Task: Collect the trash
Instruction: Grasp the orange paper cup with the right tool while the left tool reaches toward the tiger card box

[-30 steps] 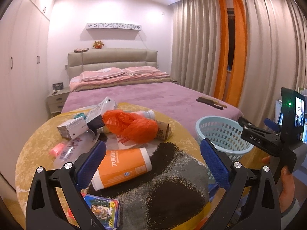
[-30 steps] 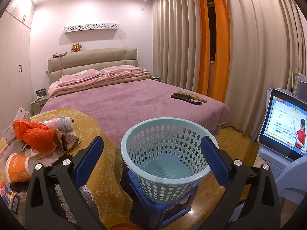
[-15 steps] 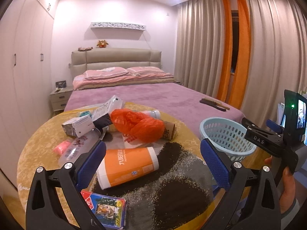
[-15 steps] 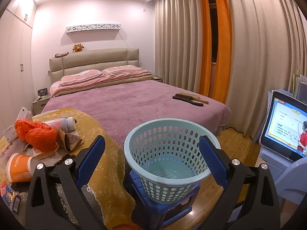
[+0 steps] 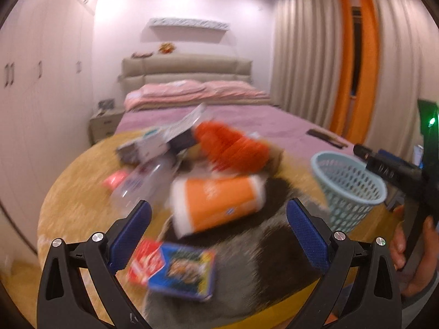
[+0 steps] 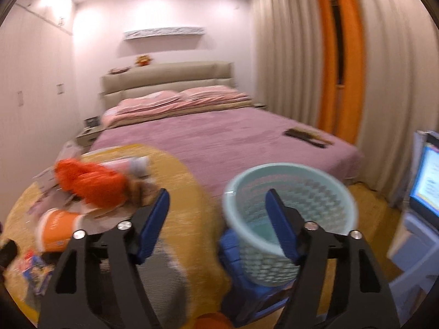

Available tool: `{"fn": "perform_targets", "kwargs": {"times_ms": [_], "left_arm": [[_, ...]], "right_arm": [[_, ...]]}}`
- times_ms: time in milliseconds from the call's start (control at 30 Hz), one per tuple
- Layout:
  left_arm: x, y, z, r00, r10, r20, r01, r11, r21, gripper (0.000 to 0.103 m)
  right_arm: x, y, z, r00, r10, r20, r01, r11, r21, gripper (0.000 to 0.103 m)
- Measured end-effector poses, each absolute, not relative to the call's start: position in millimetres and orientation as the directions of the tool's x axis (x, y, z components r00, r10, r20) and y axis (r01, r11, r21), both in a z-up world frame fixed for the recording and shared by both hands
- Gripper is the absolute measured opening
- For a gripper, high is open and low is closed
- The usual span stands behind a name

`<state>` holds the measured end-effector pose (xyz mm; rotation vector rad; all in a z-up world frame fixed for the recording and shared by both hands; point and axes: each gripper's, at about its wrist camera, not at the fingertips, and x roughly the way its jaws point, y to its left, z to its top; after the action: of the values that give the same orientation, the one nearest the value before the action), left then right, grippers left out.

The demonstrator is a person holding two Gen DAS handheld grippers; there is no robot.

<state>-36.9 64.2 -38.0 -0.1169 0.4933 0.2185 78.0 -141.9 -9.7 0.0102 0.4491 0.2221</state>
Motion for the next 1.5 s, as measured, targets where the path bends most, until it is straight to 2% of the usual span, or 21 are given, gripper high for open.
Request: {"fn": "perform_targets", "kwargs": {"times_ms": [200,333,500,633,833,1100,1267,1300,1400,1500], "left_arm": [[-34.7,77.7,-58.7,0.807,0.206,-0.554,-0.267,0.963,-0.03,0.096],[-30.9,75.6,-70.2,0.772,0.235,-0.59,-0.271,0.962,0.029,0.096],[-34.3,79.5,-82.8,0.72,0.271,-0.639,-0.284,0.955,0.085,0.095],[-42.0,89.7,-89.0,0.691,0.28,-0.666,-0.293,0.951,0.095,0.088],[-68.0,126.1,-89.8,0.684,0.245,-0.687,-0.343,0.939,-0.006,0.085],[-102.4,184.7,-86.5,0.653,0.317,-0.688,-0.496,0.865,-0.072,0.083],[-106.0,179.1,-70.9,0.709,0.224,-0.669,-0.426,0.892,-0.153,0.084],[-103.8,175.6,-70.4,0.718,0.202,-0.666,-0.405,0.9,-0.164,0.085],[-89.5,157.3,-72.9,0.723,0.136,-0.678,-0.337,0.925,-0.174,0.085],[-77.3,141.9,-81.2,0.709,0.11,-0.697,-0.297,0.942,-0.153,0.086]], "right_arm": [[88.8,-79.8,-17.8,0.747,0.449,-0.491,-0.451,0.884,0.122,0.063],[95.9,-28.3,-24.0,0.65,0.543,-0.531,-0.579,0.807,0.116,0.063],[110.2,5.2,-37.3,0.553,0.581,-0.597,-0.638,0.756,0.145,0.063],[111.2,13.3,-47.2,0.473,0.615,-0.63,-0.665,0.719,0.202,0.063],[96.4,21.6,-64.0,0.37,0.65,-0.664,-0.695,0.668,0.266,0.063],[48.4,30.3,-63.4,0.258,0.695,-0.671,-0.769,0.568,0.294,0.063],[35.3,13.5,-53.8,0.327,0.673,-0.663,-0.781,0.588,0.211,0.063],[37.4,10.0,-50.0,0.346,0.672,-0.655,-0.781,0.593,0.195,0.064],[49.1,11.5,-43.8,0.389,0.649,-0.654,-0.788,0.602,0.13,0.082],[61.8,25.0,-46.4,0.373,0.652,-0.66,-0.825,0.558,0.084,0.083]]}}
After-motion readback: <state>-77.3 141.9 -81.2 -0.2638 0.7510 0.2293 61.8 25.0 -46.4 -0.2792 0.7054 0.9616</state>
